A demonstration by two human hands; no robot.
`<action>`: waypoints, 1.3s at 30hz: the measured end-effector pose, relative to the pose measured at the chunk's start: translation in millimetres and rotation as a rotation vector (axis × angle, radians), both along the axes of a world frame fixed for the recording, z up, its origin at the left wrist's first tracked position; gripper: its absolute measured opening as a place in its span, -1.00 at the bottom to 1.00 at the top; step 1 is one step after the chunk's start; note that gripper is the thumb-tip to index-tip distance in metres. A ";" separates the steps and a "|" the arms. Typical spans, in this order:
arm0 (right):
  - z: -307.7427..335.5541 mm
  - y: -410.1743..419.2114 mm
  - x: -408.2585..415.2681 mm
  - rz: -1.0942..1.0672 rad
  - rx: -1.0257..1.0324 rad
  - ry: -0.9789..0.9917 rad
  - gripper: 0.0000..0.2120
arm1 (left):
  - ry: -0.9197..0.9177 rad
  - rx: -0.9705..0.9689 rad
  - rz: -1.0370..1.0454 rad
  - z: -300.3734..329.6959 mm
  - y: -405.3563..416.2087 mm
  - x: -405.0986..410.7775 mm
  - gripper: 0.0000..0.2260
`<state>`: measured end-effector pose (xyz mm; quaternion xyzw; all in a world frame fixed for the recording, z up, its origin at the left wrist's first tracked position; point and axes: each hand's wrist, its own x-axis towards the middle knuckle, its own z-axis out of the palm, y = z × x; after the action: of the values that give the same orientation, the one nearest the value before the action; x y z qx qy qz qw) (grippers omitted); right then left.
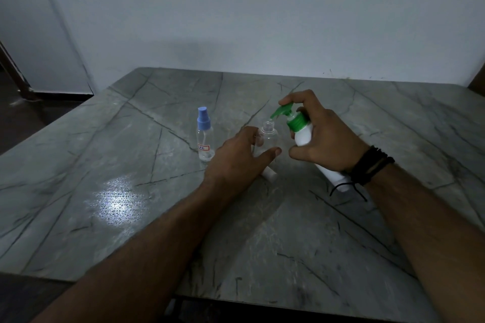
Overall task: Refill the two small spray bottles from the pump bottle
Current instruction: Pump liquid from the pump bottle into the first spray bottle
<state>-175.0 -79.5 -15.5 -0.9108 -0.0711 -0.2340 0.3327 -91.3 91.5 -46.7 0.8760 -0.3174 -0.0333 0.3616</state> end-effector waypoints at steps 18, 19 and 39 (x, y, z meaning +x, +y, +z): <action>-1.3 -1.6 -1.0 -0.010 0.005 -0.020 -0.25 | -0.012 -0.019 0.000 -3.8 -0.2 1.7 -0.60; -1.2 -1.2 -1.0 -0.008 0.004 -0.019 -0.25 | -0.013 -0.016 0.004 -4.0 -0.7 1.8 -0.59; -2.0 -0.1 -1.6 -0.008 -0.006 -0.026 -0.27 | -0.015 -0.001 0.003 -1.6 -1.0 0.6 -0.58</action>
<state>-176.6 -79.7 -17.5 -0.9089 -0.0724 -0.2470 0.3281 -90.7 90.4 -48.3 0.8765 -0.3187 -0.0257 0.3599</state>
